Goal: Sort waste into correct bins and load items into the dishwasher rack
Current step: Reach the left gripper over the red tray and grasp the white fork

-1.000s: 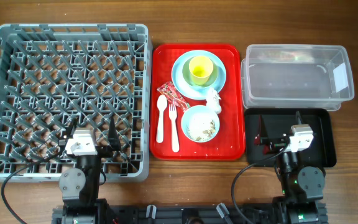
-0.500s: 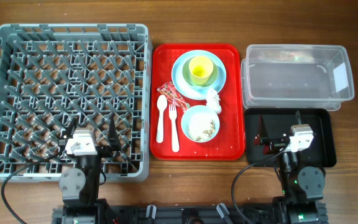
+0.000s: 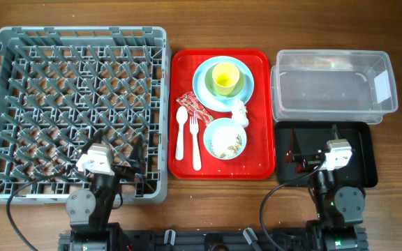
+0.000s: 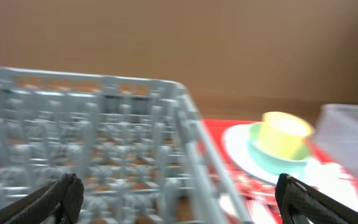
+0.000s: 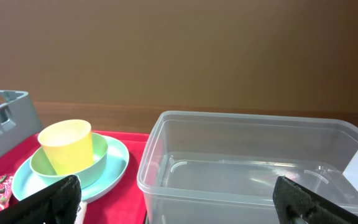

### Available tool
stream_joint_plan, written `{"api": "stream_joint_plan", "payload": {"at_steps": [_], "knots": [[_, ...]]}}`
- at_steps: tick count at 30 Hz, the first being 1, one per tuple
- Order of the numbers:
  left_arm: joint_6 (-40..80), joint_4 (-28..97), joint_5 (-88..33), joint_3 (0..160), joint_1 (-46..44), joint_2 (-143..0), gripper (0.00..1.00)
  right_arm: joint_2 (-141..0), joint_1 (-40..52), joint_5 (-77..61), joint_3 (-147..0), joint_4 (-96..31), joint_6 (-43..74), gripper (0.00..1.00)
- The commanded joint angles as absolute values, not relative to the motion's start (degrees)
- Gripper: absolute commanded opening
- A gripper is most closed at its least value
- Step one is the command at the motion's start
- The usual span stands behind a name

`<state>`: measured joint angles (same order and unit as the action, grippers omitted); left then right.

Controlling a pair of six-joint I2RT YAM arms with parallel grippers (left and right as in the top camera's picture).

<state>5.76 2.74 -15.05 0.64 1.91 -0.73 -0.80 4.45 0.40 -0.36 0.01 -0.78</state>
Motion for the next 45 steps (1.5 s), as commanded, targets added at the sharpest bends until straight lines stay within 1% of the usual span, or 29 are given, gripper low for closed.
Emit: {"api": "stream_joint_plan", "payload": {"at_steps": [1, 5, 8, 13, 16, 18, 19, 21, 22, 24, 26, 28, 29, 31, 32, 33, 34, 36, 38, 39, 40, 41, 42, 44, 45], "knots": [[14.22, 2.39, -23.64, 0.34, 1.61, -0.45, 1.00, -0.95, 4.64, -0.10, -0.30, 0.36, -1.32, 1.00], [16.05, 1.69, -31.42, 0.47, 1.61, -0.45, 1.00, -0.95, 4.64, -0.12, -0.30, 0.36, -1.34, 1.00], [21.61, 2.87, -32.14, 3.38, 1.61, -0.49, 1.00, -0.97, 4.64, -0.10, -0.30, 0.36, -1.37, 1.00], [21.21, 13.21, -31.24, 19.77, 1.61, -5.67, 1.00, -0.97, 4.64, -0.10, -0.30, 0.36, -1.34, 1.00], [17.17, 24.69, -32.18, 38.24, 1.61, -18.65, 1.00, -0.97, 4.64, -0.10, -0.30, 0.36, -1.34, 1.00], [14.39, 34.41, -35.38, 50.52, 1.61, -28.49, 1.00, -0.97, 4.64, -0.10, -0.30, 0.36, -1.34, 1.00], [13.61, 41.15, -36.71, 57.76, 1.61, -34.35, 1.00, -0.97, 4.64, -0.12, -0.30, 0.36, -1.37, 1.00], [11.73, 62.65, -36.56, 77.01, 1.58, -49.95, 1.00, -0.95, 4.64, -0.10, -0.30, 0.36, -1.34, 1.00], [10.50, 69.95, -36.51, 83.55, 1.61, -55.44, 1.00, -0.95, 4.64, -0.10, -0.30, 0.36, -1.34, 1.00], [12.16, 81.82, -37.32, 96.73, 1.61, -67.81, 1.00, -0.95, 4.64, -0.10, -0.30, 0.36, -1.37, 1.00], [14.39, 87.72, -38.11, 102.19, 1.61, -74.94, 1.00, -0.95, 4.64, -0.10, -0.30, 0.36, -1.34, 1.00], [14.35, 89.12, -38.35, 102.94, 1.61, -79.83, 1.00, -0.95, 4.64, -0.10, -0.30, 0.36, -1.34, 1.00], [13.93, 89.71, -38.33, 102.91, 1.58, -82.72, 0.87, -0.95, 4.64, -0.12, -0.30, 0.36, -1.37, 1.00], [13.93, 91.26, -38.30, 102.67, 1.17, -86.48, 0.28, -0.95, 4.64, -0.12, -0.30, 0.36, -1.37, 1.00], [13.93, 92.27, -38.06, 102.50, 0.56, -87.94, 0.06, -0.95, 4.64, -0.10, -0.30, 0.36, -1.37, 1.00], [14.22, 93.06, -36.93, 101.93, -0.67, -89.54, 0.04, -0.95, 4.64, -0.10, -0.30, 0.36, -1.37, 1.00], [16.10, 93.21, -33.47, 101.12, -2.50, -90.63, 0.04, -0.95, 4.64, -0.10, -0.30, 0.36, -1.34, 1.00], [24.38, 92.03, -19.70, 98.65, -7.92, -91.64, 0.04, -0.95, 4.64, -0.10, -0.30, 0.36, -1.34, 1.00], [30.52, 89.89, -10.70, 95.70, -12.99, -91.64, 0.04, -0.95, 4.64, -0.12, -0.30, 0.36, -1.34, 1.00], [31.90, 88.75, -8.93, 94.43, -16.01, -91.64, 0.05, -0.95, 4.64, -0.10, -0.30, 0.36, -1.34, 1.00], [32.49, 87.24, -8.12, 93.19, -18.41, -91.64, 0.11, -0.97, 4.64, -0.10, -0.30, 0.36, -1.34, 1.00], [32.45, 85.30, -7.99, 91.83, -20.73, -91.66, 0.24, -0.95, 4.64, -0.10, -0.30, 0.36, -1.34, 1.00], [32.45, 82.78, -7.99, 90.11, -23.44, -91.66, 0.31, -0.95, 4.64, -0.10, -0.30, 0.36, -1.34, 1.00], [32.47, 77.54, -7.57, 86.28, -28.64, -91.66, 0.40, -0.95, 4.64, -0.10, -0.30, 0.36, -1.34, 1.00], [32.47, 75.81, -7.57, 85.06, -30.15, -91.66, 0.42, -0.97, 4.64, -0.10, -0.30, 0.36, -1.34, 1.00]]}}
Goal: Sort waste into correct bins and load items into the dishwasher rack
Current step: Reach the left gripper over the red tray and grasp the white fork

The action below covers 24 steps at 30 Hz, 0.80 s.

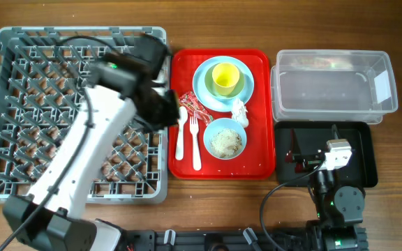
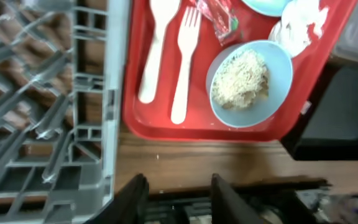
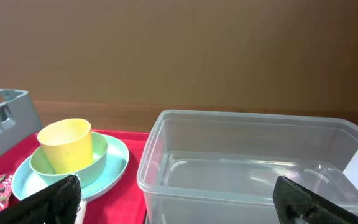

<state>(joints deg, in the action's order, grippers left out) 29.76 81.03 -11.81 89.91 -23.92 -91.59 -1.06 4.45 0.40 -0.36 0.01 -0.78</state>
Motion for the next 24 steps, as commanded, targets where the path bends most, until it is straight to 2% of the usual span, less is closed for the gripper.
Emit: {"api": "stream_joint_plan", "payload": {"at_steps": [1, 4, 5, 8, 9, 11, 17, 19, 24], "knots": [[32.47, 73.93, -7.57, 83.64, -31.59, -91.68, 0.45, -0.95, 4.64, -0.10, -0.30, 0.36, -1.32, 1.00], [32.38, 68.29, -7.31, 80.31, -35.51, -91.68, 0.54, -0.95, 4.64, -0.10, -0.30, 0.36, -1.37, 1.00], [32.40, 67.55, -7.40, 80.25, -36.12, -91.68, 0.54, -0.95, 4.64, -0.10, -0.30, 0.36, -1.34, 1.00], [32.45, 65.41, -7.40, 80.25, -36.91, -91.68, 0.49, -0.95, 4.64, -0.10, -0.30, 0.36, -1.34, 1.00], [32.45, 64.69, -7.35, 80.23, -36.91, -91.68, 0.40, -0.95, 4.64, -0.10, -0.30, 0.36, -1.34, 1.00], [32.77, 64.14, -7.31, 79.94, -36.91, -91.74, 0.32, -0.95, 4.64, -0.10, -0.30, 0.36, -1.37, 1.00], [42.94, 61.45, 0.80, 72.99, -38.48, -91.85, 0.27, -0.95, 4.64, -0.10, -0.30, 0.36, -1.34, 1.00], [42.92, 57.63, 0.78, 69.56, -39.22, -91.85, 0.24, -0.97, 4.64, -0.10, -0.30, 0.36, -1.34, 1.00], [42.92, 48.49, 1.08, 62.72, -40.91, -91.85, 0.23, -0.97, 4.64, -0.10, -0.30, 0.36, -1.37, 1.00]]}}
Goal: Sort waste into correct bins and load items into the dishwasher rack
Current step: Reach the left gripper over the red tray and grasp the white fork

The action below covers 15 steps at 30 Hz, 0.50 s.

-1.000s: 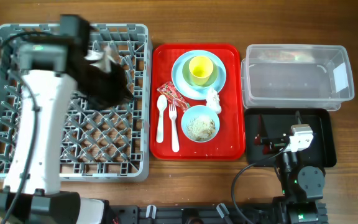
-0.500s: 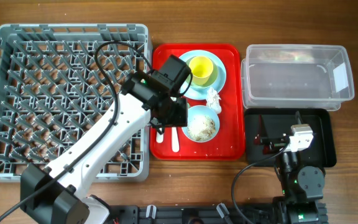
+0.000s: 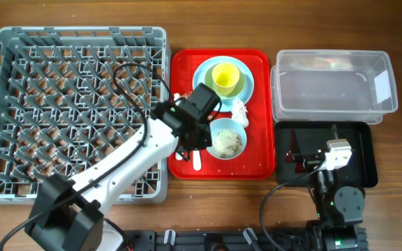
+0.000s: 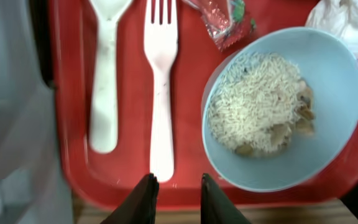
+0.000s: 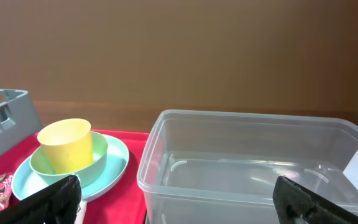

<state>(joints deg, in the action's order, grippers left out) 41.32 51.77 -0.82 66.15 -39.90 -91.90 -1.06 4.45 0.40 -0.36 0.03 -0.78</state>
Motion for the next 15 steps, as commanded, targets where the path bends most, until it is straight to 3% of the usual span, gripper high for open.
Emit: {"api": "stream_joint_plan", "payload": {"at_steps": [1, 15], "knots": [[42.92, 46.96, 1.41, 61.52, -41.08, -91.85, 0.23, -0.95, 4.64, -0.10, -0.30, 0.36, -1.37, 1.00], [42.92, 36.16, 2.92, 54.19, -43.22, -91.96, 0.16, -0.97, 4.64, -0.10, -0.30, 0.36, -1.34, 1.00]]}}
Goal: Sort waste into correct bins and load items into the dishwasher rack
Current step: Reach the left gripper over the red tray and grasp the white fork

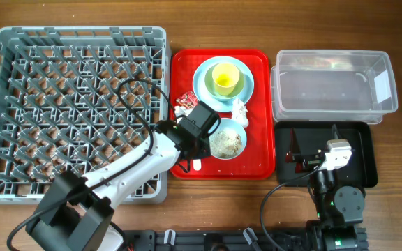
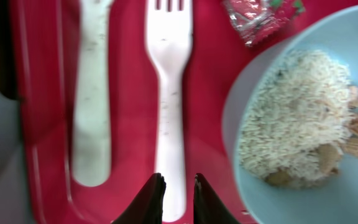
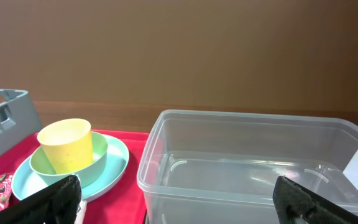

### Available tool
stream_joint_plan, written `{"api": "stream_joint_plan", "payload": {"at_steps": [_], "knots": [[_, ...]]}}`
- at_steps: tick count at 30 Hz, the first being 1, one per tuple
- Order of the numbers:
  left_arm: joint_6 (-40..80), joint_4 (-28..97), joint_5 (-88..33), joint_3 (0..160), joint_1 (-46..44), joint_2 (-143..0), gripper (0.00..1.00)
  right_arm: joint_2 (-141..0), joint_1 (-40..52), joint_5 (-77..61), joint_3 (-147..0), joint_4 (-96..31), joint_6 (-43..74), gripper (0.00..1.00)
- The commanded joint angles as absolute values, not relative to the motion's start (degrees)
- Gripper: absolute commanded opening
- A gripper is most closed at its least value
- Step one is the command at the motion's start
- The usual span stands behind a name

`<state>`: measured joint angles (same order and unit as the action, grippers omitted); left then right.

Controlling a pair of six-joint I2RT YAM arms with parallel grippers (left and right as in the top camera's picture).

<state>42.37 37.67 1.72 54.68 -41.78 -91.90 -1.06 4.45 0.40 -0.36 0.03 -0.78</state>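
Close over the red tray (image 1: 258,159), my left gripper (image 2: 178,186) is open, its narrowed jaws standing either side of the handle end of the white fork (image 2: 171,93). The fork lies flat on the tray. A white spoon (image 2: 92,118) lies to its left and a blue bowl of rice (image 2: 297,118) to its right. A red wrapper (image 2: 253,15) sits beyond the bowl. My right gripper (image 3: 182,202) is open and holds nothing, low in front of the clear bin (image 3: 253,162).
The grey dishwasher rack fills the left of the table. A yellow cup (image 1: 225,75) stands in a green bowl on a teal plate at the tray's back, with crumpled tissue (image 1: 239,110) beside it. The black bin (image 1: 361,150) lies under the right arm.
My left gripper has dropped closer to the tray and its jaws have narrowed around the fork's handle end. The right arm has not moved.
Both arms were parked at the table's front, the left one by the rack. Then my left gripper was out over the rack's right edge, looking down at the tray. Later it was above the fork and rice bowl, and now it straddles the fork's handle.
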Motion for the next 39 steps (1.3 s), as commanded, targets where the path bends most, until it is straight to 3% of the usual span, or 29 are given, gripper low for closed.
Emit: {"api": "stream_joint_plan", "payload": {"at_steps": [1, 16, 31, 33, 34, 39], "knots": [[42.92, 35.51, 3.11, 54.19, -43.70, -92.07, 0.16, -0.95, 4.64, -0.10, -0.30, 0.36, -1.34, 1.00], [42.89, 32.77, 11.11, 54.19, -47.18, -96.88, 0.14, -0.95, 4.64, -0.10, -0.30, 0.36, -1.34, 1.00], [42.87, 31.92, 17.69, 54.19, -47.13, -97.86, 0.20, -0.95, 4.64, -0.10, -0.30, 0.36, -1.34, 1.00], [42.87, 31.44, 17.80, 54.19, -47.11, -99.00, 0.24, -0.97, 4.64, -0.10, -0.30, 0.36, -1.34, 1.00], [42.89, 31.11, 18.59, 54.19, -47.11, -99.96, 0.31, -0.95, 4.64, -0.10, -0.30, 0.36, -1.34, 1.00], [42.92, 28.69, 19.46, 54.19, -47.13, -104.03, 0.33, -0.97, 4.64, -0.10, -0.30, 0.36, -1.34, 1.00]]}}
